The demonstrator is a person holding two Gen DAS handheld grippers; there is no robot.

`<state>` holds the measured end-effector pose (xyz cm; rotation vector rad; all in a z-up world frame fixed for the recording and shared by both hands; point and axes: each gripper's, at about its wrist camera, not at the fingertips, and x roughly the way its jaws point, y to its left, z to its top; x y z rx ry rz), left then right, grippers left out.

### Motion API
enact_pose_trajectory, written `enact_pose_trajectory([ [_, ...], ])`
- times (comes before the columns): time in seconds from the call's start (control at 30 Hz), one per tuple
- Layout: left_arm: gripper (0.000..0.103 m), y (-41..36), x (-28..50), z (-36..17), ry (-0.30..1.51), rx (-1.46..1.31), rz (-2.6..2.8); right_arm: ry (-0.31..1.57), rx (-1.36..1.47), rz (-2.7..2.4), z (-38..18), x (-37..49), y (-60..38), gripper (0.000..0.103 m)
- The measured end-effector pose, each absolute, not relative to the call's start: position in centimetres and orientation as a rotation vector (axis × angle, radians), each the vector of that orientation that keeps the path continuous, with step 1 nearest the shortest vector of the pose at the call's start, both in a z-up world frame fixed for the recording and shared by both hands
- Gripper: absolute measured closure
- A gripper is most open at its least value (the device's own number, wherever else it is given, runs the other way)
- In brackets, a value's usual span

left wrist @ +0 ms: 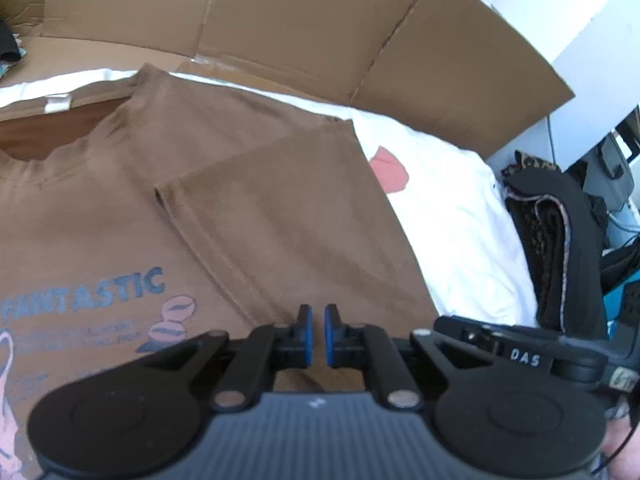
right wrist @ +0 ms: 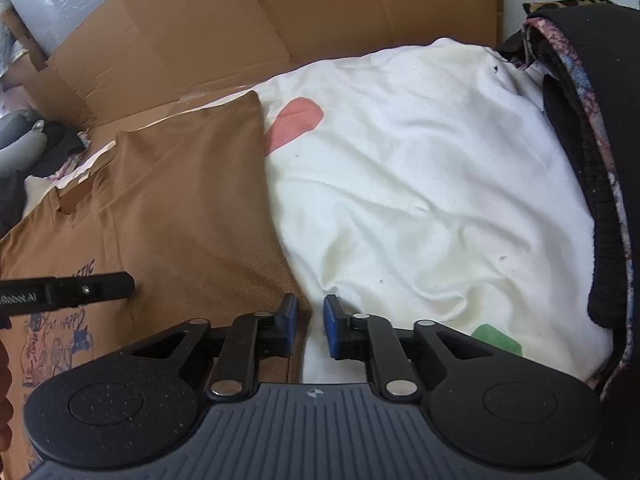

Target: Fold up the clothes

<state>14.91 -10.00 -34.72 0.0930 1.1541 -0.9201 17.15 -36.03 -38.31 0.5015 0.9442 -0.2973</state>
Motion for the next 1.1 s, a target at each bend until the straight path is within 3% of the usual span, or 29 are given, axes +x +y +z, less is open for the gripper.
enact_pose_trajectory([
  [0.03, 0.098, -10.1, 14.6, -34.9, 1.157, 0.1, -0.928, 0.952, 0.488, -0.327, -38.3, 17.1, -36.1, 0.101],
  [0.23, 0.098, -10.4, 12.7, -36.3, 1.189, 0.164, -0.971, 0.915, 0.51, -0.321, -37.5, 16.2, -36.7, 0.103],
  [0.6, 0.098, -10.3, 13.3, -33.6, 1.078, 0.156, -0.979, 0.829, 0.411, -0.159, -35.2, 17.9, -33.5, 0.101],
  [1.1, 0.096, -13.9, 15.7, -36.4, 1.041, 0.191, -0.956, 0.903, 0.357, -0.105, -37.9, 19.7, -32.1, 0.099],
])
